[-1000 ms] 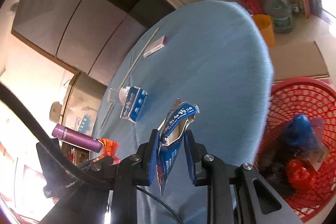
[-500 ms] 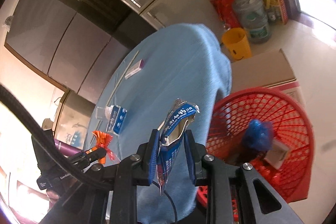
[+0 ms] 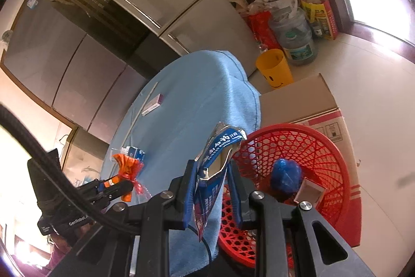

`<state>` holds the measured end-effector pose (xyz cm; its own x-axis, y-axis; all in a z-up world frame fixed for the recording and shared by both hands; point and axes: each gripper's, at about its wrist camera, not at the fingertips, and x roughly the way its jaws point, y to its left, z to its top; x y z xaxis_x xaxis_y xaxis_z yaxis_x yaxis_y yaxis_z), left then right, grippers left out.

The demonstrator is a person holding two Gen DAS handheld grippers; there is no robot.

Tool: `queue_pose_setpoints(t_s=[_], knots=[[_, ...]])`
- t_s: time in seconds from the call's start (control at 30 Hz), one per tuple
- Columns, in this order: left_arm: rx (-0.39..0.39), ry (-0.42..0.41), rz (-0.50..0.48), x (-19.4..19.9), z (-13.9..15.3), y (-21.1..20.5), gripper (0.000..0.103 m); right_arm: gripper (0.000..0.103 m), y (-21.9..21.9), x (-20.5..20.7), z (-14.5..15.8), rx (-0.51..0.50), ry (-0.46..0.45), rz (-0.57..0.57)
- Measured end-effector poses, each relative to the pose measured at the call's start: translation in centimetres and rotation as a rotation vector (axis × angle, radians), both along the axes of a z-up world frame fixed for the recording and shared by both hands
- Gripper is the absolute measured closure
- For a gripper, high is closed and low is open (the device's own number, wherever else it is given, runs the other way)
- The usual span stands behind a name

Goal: Collect trash
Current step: 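Carry the orange and blue wrappers over the red basket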

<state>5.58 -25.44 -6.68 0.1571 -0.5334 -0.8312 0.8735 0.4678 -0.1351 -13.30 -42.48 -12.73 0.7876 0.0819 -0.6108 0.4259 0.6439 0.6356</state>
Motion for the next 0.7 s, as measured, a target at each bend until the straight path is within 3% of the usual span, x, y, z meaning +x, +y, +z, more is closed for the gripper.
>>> queue_pose_setpoints(t_s=[0.7], knots=[[0.035, 0.024, -0.124, -1.7, -0.9, -5.4, 0.070, 0.077, -3.3, -4.1, -0.4, 0.003, 0.039, -0.125]])
